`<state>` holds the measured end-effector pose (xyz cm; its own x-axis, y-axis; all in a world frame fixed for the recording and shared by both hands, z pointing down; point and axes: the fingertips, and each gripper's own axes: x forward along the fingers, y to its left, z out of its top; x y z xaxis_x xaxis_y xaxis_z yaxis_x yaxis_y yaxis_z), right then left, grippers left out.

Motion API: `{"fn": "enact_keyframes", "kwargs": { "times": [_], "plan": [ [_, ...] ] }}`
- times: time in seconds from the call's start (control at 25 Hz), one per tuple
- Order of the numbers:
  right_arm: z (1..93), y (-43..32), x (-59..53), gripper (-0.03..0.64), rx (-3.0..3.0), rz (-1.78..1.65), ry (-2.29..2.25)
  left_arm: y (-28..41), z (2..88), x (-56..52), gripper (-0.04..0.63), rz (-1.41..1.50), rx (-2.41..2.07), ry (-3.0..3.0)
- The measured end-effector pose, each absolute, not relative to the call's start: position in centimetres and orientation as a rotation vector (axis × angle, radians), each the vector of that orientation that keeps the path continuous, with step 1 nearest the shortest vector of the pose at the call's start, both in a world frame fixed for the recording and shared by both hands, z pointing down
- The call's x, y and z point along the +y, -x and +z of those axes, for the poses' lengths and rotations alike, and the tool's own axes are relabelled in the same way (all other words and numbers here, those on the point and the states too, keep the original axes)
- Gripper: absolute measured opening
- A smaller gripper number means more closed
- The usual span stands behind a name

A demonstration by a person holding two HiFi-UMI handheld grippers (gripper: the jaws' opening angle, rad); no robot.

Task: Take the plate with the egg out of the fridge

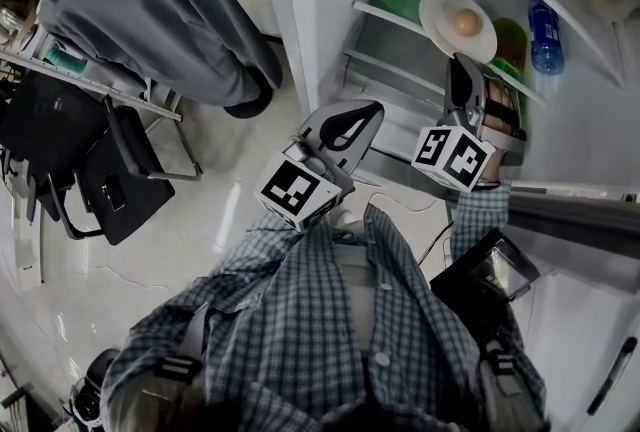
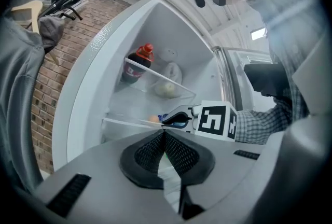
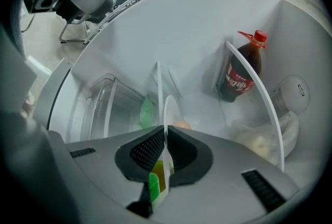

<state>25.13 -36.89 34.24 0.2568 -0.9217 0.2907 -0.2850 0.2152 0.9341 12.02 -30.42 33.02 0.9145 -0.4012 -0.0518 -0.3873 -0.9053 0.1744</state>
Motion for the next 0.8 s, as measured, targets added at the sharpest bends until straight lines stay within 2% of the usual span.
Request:
{"fn": "enact_keyframes", "kwargs": {
  "times": [0.44, 0.6, 0.68, 0.8],
  "plan": [
    [33.8, -24.2, -33.9, 0.021, -1.299, -0.716, -1.337, -16.8, 30.8, -30.3, 0.008, -0.369, -0.329, -2.752],
    [33.6, -24.2, -33.1, 0.021, -1.299, -0.725, -1.338, -18.0, 30.2, -31.2, 0.011, -0.481, -0.163, -2.485],
    [33.5, -24.1, -32.8, 0.023, -1.302, -0.728, -1.339, -18.5, 30.3, -31.8, 0.065, -0.512, -0.114, -2.358],
    [33.4, -24.1, -32.2, 0.023, -1.305, -0.735, -1.337, -19.3, 31.2, -32.9, 0.102, -0.524, -0.131, -2.220]
  ]
}}
